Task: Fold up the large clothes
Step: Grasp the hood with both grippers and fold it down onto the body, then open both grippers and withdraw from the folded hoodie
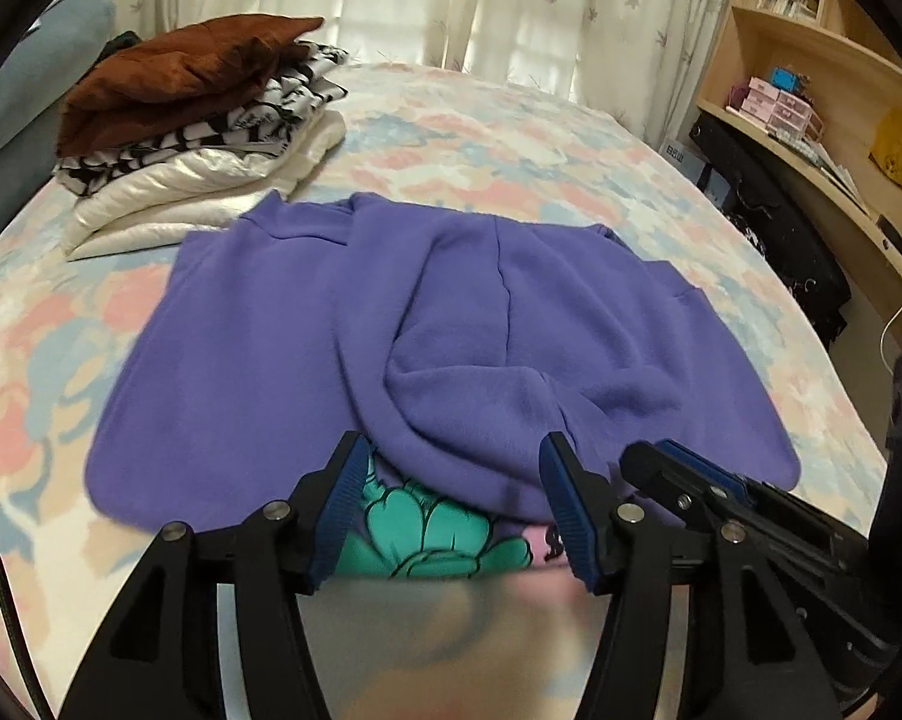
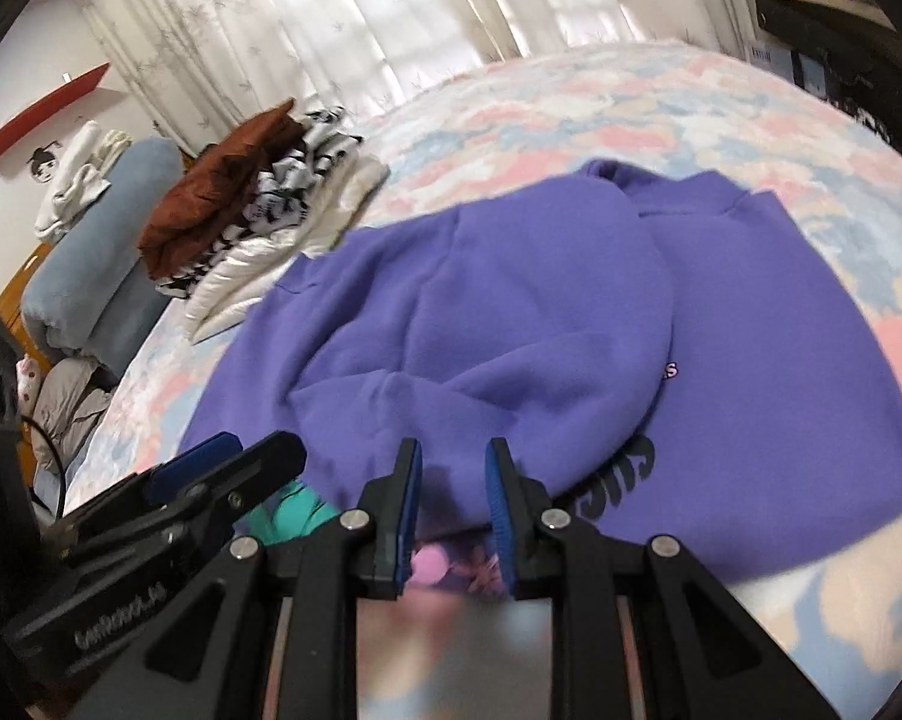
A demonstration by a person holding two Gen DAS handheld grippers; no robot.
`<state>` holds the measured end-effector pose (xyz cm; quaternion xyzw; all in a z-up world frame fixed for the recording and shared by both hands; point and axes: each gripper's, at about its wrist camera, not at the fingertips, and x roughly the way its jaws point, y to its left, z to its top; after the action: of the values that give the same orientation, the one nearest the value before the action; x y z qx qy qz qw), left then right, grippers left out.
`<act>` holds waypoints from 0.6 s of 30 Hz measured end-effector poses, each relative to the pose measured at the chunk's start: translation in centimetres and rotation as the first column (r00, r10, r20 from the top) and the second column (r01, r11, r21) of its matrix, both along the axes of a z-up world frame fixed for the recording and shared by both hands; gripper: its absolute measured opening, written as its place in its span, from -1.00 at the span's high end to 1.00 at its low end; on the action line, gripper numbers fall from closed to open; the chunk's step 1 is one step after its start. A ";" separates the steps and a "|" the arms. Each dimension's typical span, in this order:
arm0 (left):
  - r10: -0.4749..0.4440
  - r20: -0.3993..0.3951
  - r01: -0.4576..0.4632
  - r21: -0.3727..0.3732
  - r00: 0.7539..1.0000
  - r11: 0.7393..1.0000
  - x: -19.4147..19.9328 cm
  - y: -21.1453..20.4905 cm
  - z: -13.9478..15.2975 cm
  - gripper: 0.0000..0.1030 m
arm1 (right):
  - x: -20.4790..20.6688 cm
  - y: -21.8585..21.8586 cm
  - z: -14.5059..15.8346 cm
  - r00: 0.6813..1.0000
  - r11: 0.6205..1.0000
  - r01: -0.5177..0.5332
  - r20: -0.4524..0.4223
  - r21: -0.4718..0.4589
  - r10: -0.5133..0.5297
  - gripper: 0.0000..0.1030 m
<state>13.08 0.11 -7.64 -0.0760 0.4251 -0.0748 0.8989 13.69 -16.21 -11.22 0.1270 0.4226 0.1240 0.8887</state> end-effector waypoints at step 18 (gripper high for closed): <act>0.097 0.000 -0.097 -0.119 0.995 0.988 -7.3 5.6 1.9 -0.59 | -7.0 2.2 1.9 0.999 0.998 -0.044 0.028 -0.041 0.045 0.58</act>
<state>5.74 5.71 -5.73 -0.1496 0.4131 -0.0563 0.8966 6.64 -14.03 -9.29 0.0975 0.4149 0.1371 0.8942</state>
